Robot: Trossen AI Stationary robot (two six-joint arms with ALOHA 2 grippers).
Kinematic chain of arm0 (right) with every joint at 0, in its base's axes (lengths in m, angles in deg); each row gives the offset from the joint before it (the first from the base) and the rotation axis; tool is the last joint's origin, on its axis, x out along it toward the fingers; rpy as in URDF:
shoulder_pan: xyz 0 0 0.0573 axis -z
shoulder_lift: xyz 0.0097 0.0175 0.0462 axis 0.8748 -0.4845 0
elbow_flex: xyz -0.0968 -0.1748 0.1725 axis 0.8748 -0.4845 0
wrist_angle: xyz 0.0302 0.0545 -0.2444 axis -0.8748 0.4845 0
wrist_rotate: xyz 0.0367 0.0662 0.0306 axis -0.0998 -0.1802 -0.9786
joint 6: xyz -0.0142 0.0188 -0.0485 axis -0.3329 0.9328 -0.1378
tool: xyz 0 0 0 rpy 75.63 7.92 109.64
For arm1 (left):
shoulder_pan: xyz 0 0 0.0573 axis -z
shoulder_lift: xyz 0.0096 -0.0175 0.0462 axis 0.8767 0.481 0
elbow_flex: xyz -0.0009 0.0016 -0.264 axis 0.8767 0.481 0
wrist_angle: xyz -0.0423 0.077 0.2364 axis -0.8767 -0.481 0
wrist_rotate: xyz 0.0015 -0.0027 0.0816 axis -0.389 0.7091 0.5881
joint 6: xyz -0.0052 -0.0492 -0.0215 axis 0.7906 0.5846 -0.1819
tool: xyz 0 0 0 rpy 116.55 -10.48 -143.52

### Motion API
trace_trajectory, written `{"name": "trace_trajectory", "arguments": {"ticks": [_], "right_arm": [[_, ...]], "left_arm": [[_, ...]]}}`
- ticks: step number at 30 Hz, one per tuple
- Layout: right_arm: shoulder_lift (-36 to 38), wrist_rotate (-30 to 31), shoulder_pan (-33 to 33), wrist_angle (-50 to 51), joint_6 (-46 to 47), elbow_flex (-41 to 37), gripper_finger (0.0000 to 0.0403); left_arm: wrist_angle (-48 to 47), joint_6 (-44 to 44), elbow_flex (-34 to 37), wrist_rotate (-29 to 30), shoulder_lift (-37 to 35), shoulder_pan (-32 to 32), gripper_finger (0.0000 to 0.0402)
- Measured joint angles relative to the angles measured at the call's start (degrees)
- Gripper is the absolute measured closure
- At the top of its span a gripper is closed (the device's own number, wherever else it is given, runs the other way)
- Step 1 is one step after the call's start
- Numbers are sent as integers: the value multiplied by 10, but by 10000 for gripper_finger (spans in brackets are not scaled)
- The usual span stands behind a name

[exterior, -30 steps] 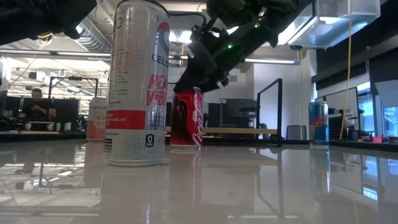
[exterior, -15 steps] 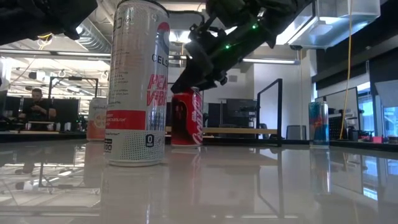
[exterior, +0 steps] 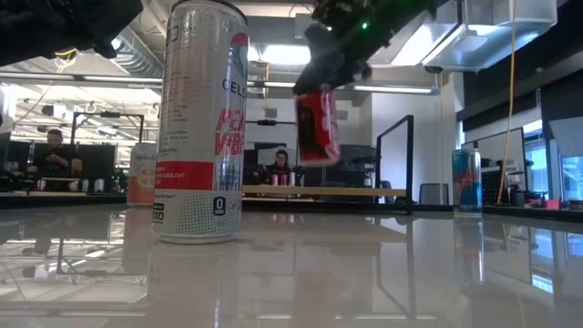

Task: Place canned beverage on shelf
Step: Put the top red soda can on the shelf

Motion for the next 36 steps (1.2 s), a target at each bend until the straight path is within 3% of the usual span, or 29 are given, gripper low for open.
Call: {"name": "trace_trajectory", "arguments": {"ticks": [9,14,24,36], "right_arm": [[12,108,68,8,-10,1,169],[12,117,137,-2,-10,1,169],[-5,27,248,-57,23,0,168],[-13,-18,293,-107,77,-62,167]], "left_arm": [[0,2,0,0,0,0,400],[0,2,0,0,0,0,400],[0,0,0,0,0,0,400],[1,0,0,2,0,0,400]]}}
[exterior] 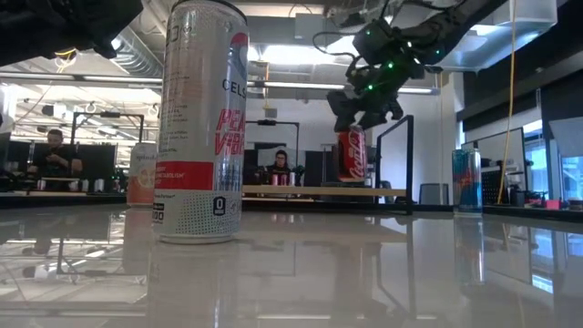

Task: Place canned beverage on shelf
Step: Put the top red soda can on the shelf

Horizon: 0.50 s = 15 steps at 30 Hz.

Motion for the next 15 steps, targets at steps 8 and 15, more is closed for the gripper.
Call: {"name": "trace_trajectory", "arguments": {"ticks": [8,15], "right_arm": [[-1,-4,0,-23,1,-13,167],[-1,-5,-1,-11,1,-13,167]], "left_arm": [[2,0,0,0,0,0,400],[2,0,0,0,0,0,400]]}}
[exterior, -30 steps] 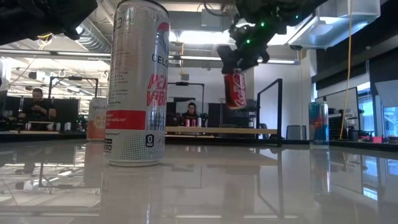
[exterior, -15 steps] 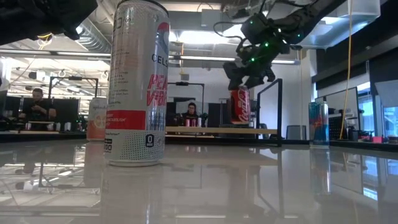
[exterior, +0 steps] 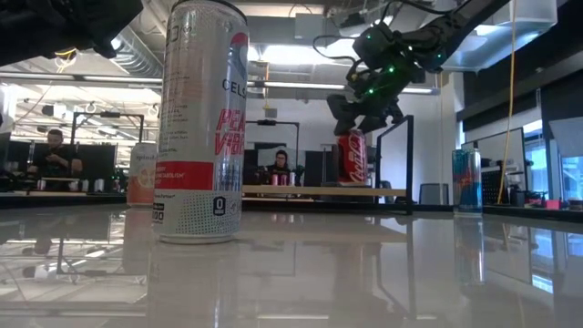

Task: Place canned beverage on shelf
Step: Put the top red soda can on the shelf

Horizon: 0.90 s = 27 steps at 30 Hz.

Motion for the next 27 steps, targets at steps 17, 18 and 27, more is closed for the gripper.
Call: {"name": "trace_trajectory", "arguments": {"ticks": [17,18,27], "right_arm": [[-29,6,-1,-22,-13,2,166],[-29,6,-1,-21,-13,2,166],[-29,7,-1,-19,-15,2,134]], "left_arm": [[1,0,0,-1,0,0,400],[1,0,0,-2,0,0,400],[1,3,0,-3,0,0,400]]}}
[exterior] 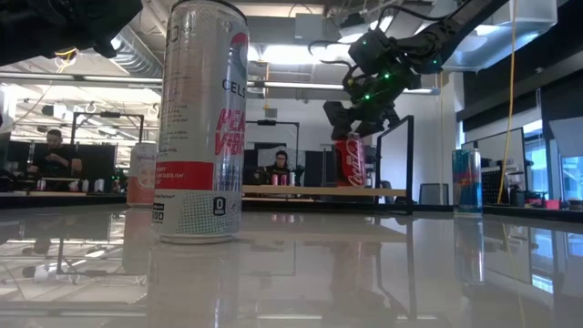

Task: Place canned beverage on shelf
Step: Put the top red soda can on the shelf, then put the top blue soda can on the shelf

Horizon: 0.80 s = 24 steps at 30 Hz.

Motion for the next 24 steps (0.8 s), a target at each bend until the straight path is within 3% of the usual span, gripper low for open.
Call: {"name": "trace_trajectory", "arguments": {"ticks": [9,18,24], "right_arm": [[12,-6,-1,22,-6,-2,78],[72,-11,-1,50,-32,-2,73],[142,-74,-19,99,-68,-2,73]], "left_arm": [[-2,1,0,0,0,0,400],[-2,1,0,0,0,0,400],[-4,-13,0,0,0,0,400]]}}
